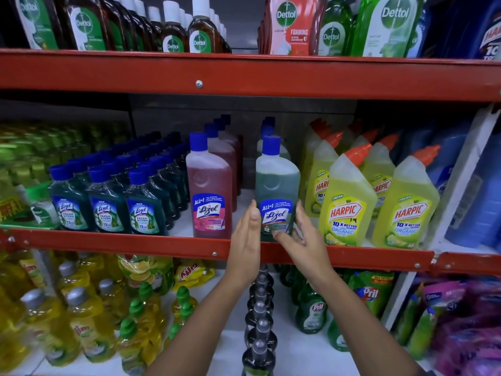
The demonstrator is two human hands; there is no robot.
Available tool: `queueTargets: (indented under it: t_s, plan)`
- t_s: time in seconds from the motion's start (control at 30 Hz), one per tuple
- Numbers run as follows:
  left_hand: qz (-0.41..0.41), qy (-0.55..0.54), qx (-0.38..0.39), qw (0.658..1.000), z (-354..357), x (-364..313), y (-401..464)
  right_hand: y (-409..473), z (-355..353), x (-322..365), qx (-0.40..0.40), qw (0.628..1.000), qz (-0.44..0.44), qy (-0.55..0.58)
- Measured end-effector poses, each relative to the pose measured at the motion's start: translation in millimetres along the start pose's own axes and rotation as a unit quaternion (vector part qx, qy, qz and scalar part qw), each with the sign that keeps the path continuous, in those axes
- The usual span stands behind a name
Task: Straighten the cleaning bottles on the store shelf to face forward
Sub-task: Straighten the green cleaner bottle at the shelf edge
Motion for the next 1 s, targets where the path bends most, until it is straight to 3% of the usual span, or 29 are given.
queueTargets:
  t_s: [0.1,0.23,0.3,0.37,0.47,0.6,0.77,1.0]
  plan:
    - [-0.004,-0.086,-0.076,0.993,5.5,-4.7,-4.7,-10.7,-3.1,0.7,-0.056,0.998,-0.011,-0.029]
    - [0.062,-0.101,-0.180,0.976,33.8,-11.9,-17.2,-34.3,-24.7,0.7,-0.240,0.959,-0.104,-0.104]
    - [0.068,-0.108,-0.151,0.980,51.4,-13.4,-15.0,-43.6,-43.5,-3.0,-0.303,0.937,-0.128,-0.121]
    - [0.035,-0.120,-0.068,0.990,69.5,-18.4,-7.2,-48.2,-61.1,-8.4,-0.324,0.932,-0.112,-0.120]
    - [-0.016,-0.125,0.064,0.990,94.1,-26.5,4.2,-47.9,-77.9,-17.6,-0.278,0.953,-0.050,-0.110]
    - [-0.023,-0.104,0.122,0.987,107.1,-27.2,16.9,-43.8,-91.5,-29.5,-0.192,0.977,-0.010,-0.094]
    - [-0.016,-0.085,0.141,0.986,110.3,-23.3,21.4,-38.6,-108.5,-34.7,-0.142,0.985,0.017,-0.091]
    - [0.010,-0.065,0.091,0.994,124.2,-22.6,17.5,-30.6,-127.3,-27.6,-0.081,0.996,-0.001,-0.041]
Point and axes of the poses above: each hand's wrist, its own y-axis towards the middle knuckle, its own z-axis out of the palm, x = y × z, the point moved 1 cm from there along y, towards the middle knuckle, and after that the axes turned 14 degrees about x, right-handed, at the moved point
